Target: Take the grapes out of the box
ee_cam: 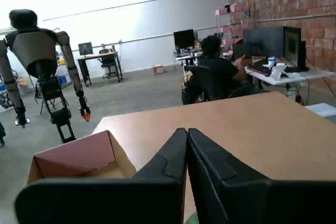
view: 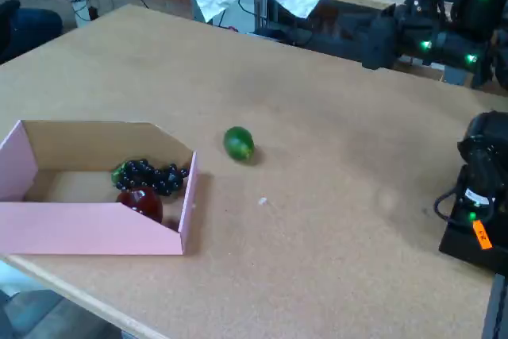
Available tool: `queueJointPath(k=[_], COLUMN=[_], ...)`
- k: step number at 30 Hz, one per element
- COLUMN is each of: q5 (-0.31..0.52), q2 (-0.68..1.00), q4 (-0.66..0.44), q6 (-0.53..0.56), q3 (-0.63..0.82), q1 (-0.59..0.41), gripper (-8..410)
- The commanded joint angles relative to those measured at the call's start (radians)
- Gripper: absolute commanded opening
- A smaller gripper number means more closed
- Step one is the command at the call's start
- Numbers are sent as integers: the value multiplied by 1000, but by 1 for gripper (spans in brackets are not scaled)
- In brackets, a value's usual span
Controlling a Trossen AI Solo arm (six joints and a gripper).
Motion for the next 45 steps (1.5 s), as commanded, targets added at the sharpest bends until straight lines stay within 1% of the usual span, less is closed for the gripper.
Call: queueJointPath(k=[1, 3, 5, 8, 11, 13, 16, 22, 27, 34, 38, 45], q5=[-26, -62, -83, -100, -146, -172, -181, -262, -304, -341, -385, -401], q2=[0, 3, 25, 73, 135, 175, 244, 381, 493, 622, 693, 803], q4=[6, -16, -51, -127, -167, -170, -170, -162, -160, -163, -163, -165], q6=[-7, -32, -32, -34, -50, -58, -60, -75, -86, -107, -112, -133], q3=[13, 29, 51, 102, 153, 184, 225, 286, 348, 429, 475, 535], q1=[0, 1, 0, 1, 1, 2, 2, 2, 2, 4, 5, 22], gripper=[0, 0, 0, 0, 0, 0, 0, 0, 0, 0, 0, 0])
